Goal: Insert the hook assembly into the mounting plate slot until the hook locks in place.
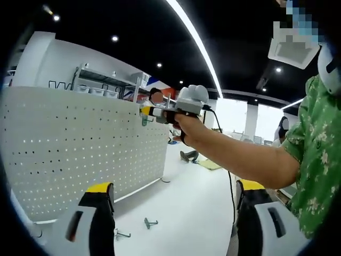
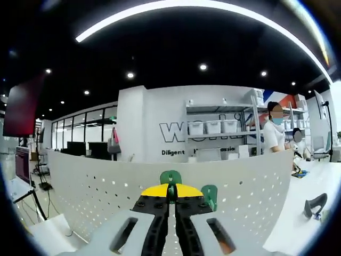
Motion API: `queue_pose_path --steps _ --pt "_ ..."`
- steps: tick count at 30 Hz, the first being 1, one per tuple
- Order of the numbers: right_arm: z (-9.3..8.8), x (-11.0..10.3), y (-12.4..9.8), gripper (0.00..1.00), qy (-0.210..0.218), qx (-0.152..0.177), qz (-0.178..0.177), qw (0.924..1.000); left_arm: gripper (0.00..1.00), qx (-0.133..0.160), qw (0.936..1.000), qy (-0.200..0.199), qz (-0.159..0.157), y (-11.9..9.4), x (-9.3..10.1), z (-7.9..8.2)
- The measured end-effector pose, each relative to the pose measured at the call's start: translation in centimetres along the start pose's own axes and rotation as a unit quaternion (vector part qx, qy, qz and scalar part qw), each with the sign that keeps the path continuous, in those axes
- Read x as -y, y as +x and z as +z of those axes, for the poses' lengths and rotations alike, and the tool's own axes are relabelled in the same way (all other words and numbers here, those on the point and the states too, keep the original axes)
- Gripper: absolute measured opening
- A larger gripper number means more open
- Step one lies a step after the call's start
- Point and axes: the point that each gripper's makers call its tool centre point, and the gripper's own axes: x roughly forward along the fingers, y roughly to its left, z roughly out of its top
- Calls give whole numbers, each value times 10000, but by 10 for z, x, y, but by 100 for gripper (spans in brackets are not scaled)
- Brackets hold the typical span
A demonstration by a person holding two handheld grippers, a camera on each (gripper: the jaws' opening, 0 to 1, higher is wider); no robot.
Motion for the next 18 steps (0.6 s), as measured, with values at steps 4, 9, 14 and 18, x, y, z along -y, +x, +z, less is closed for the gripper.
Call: queue_pose_path --steps 4,9,14,18 --pt "-5 1 5 1 43 -37 -13 10000 97 19 10000 17 6 0 -2 1" --pt "-6 3 9 1 96 -17 -54 9999 97 25 10000 9 28 -1 -5 1" --pt "-7 3 13 1 165 -5 -47 9999 97 29 10000 -15 42 -1 -7 1" --pt "-7 4 15 1 212 8 -75 9997 97 38 10000 -15 59 -2 -9 1"
